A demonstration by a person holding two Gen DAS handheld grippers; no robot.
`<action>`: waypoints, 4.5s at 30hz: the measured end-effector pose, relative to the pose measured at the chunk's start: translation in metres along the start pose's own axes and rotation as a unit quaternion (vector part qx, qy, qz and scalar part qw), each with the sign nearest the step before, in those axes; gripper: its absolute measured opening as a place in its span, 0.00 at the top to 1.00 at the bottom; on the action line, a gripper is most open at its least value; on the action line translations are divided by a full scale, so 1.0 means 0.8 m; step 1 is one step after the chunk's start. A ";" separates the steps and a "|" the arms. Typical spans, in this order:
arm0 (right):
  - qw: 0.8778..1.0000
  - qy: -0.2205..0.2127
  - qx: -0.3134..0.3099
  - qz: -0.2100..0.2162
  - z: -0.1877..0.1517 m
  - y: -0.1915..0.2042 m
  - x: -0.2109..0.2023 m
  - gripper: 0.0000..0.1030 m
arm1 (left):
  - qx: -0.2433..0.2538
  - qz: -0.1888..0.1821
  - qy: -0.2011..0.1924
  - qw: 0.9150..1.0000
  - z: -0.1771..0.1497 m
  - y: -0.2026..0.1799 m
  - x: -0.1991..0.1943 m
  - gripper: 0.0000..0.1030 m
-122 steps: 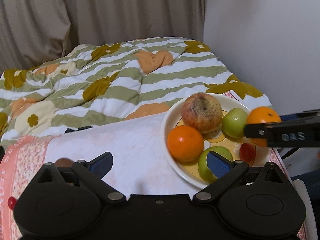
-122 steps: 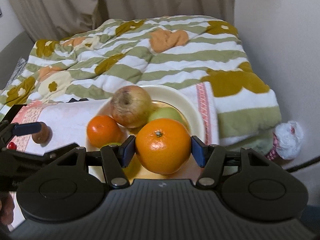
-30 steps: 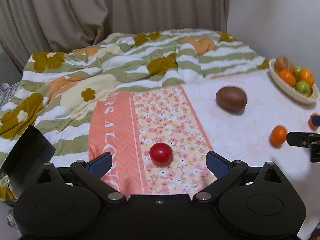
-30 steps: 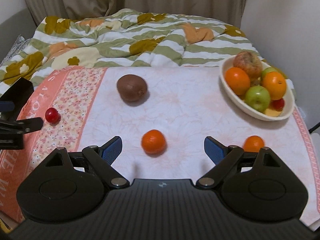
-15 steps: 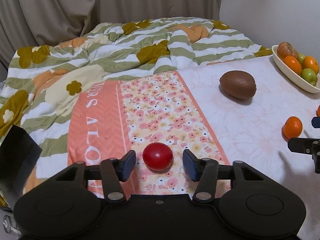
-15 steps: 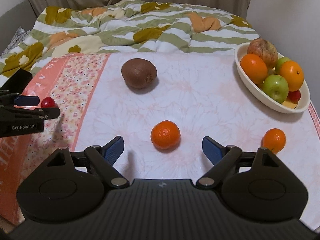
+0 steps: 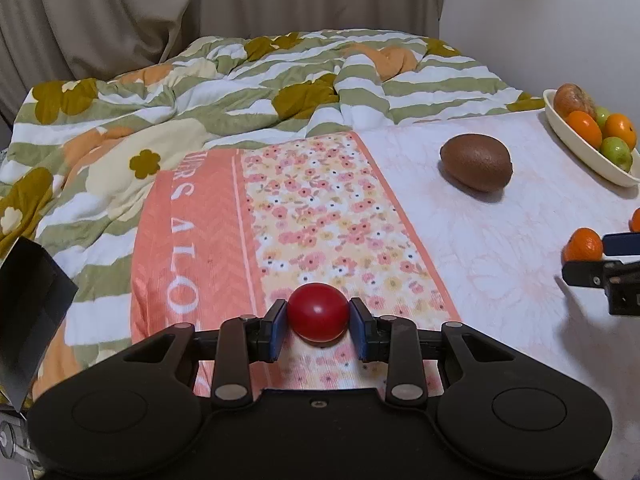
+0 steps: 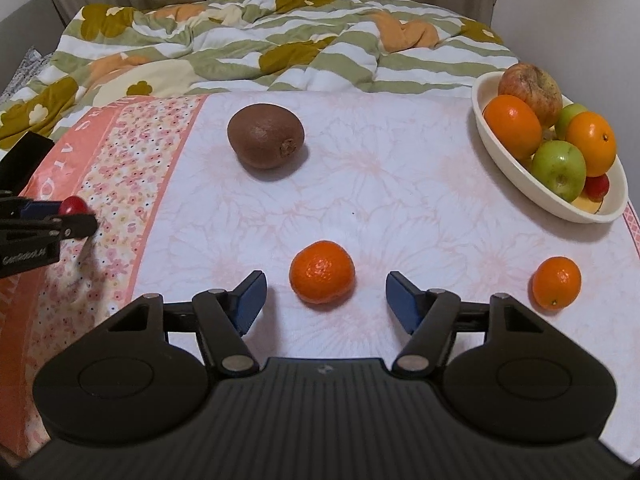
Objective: Organize fruits
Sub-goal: 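Grasp the red cherry tomato with the left tool while the right tool grasps a tangerine, then carry the tomato and tangerine to the bowl and open the left tool, then lower the tangerine into the bowl and open the right tool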
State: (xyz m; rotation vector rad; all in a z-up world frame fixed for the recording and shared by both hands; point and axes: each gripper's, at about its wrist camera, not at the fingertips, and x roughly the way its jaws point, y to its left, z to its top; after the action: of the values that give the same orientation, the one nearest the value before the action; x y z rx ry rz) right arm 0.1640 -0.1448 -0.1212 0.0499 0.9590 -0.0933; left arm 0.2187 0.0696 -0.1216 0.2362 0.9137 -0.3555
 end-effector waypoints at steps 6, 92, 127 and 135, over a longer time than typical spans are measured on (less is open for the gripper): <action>1.000 0.001 -0.003 0.010 0.002 -0.001 0.006 0.36 | -0.003 -0.002 0.003 1.000 -0.008 -0.006 -0.009 0.65; 0.998 -0.049 0.010 0.035 0.075 -0.441 -0.024 0.51 | 0.093 -0.076 -0.042 0.992 0.159 -0.487 0.032 0.64; 0.985 -0.085 -0.121 0.090 0.083 -0.412 0.017 0.35 | -0.026 0.014 -0.038 0.999 0.123 -0.386 -0.031 0.03; 0.985 -0.101 -0.116 0.082 0.066 -0.414 -0.013 0.00 | -0.044 0.041 -0.037 0.997 0.109 -0.378 -0.050 0.03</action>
State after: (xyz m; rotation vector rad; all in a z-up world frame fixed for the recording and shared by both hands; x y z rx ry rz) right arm 0.1670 -0.4784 -0.0828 -0.0940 0.7536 0.1619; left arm 0.1392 -0.2299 -0.0528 0.1782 0.8414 -0.2457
